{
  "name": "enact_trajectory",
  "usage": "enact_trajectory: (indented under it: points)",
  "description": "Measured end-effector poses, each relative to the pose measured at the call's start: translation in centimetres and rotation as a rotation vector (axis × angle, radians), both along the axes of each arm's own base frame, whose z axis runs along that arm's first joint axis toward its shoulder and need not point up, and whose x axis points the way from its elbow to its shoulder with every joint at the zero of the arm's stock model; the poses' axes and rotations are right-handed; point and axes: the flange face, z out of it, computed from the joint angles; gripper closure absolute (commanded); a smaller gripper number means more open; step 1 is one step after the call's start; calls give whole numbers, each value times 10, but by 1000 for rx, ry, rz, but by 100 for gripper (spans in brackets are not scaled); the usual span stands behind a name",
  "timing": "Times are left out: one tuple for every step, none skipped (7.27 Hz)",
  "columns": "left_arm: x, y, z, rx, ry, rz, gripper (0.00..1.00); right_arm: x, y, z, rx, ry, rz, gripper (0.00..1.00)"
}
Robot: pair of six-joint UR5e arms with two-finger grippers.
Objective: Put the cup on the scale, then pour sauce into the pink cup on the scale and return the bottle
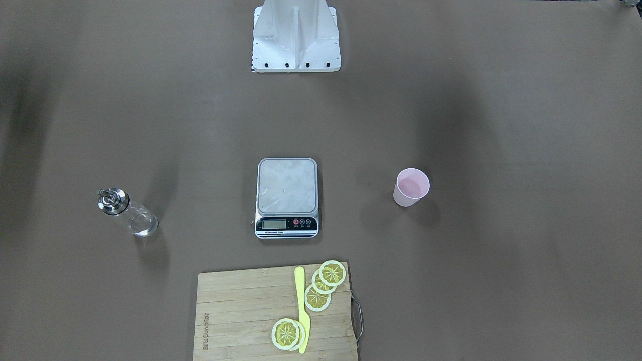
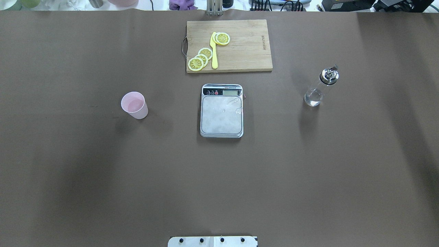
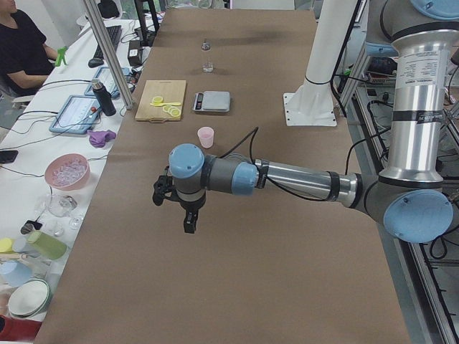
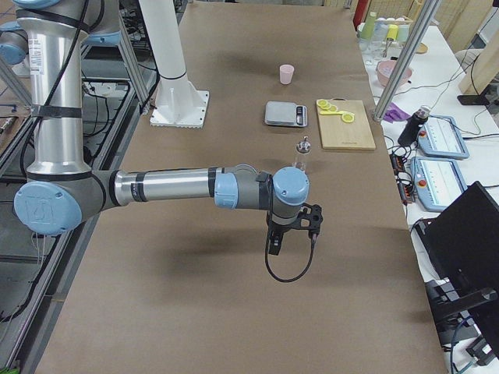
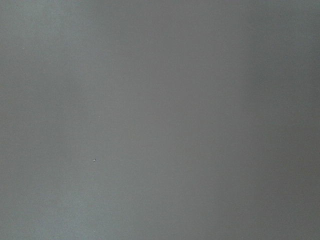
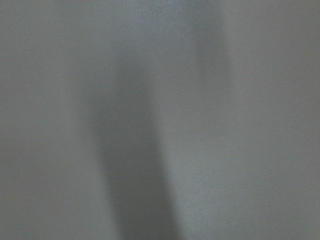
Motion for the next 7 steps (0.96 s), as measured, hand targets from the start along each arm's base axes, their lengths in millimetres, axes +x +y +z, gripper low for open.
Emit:
enact_trajectory:
  points:
    - [21,-15,-32,-10,18,-23,2,0,0,-5,11,0,0,0]
    - [67,-28,-77,-81,42,-80,2,-1,-2,-11,20,0,0,0]
    - [121,-34,-123,-150,61,-128,2,-1,-5,-14,26,0,0,0]
    - [182,-34,-165,-207,73,-155,2,-2,-6,-14,24,-1,0,0]
    - [236,-28,-195,-252,79,-176,3,-3,-5,-13,17,0,1,0]
    - [279,-20,-211,-274,87,-200,3,-3,-3,-11,14,1,0,0]
    - [310,-15,-212,-276,107,-225,3,-4,-3,-10,21,1,-3,0]
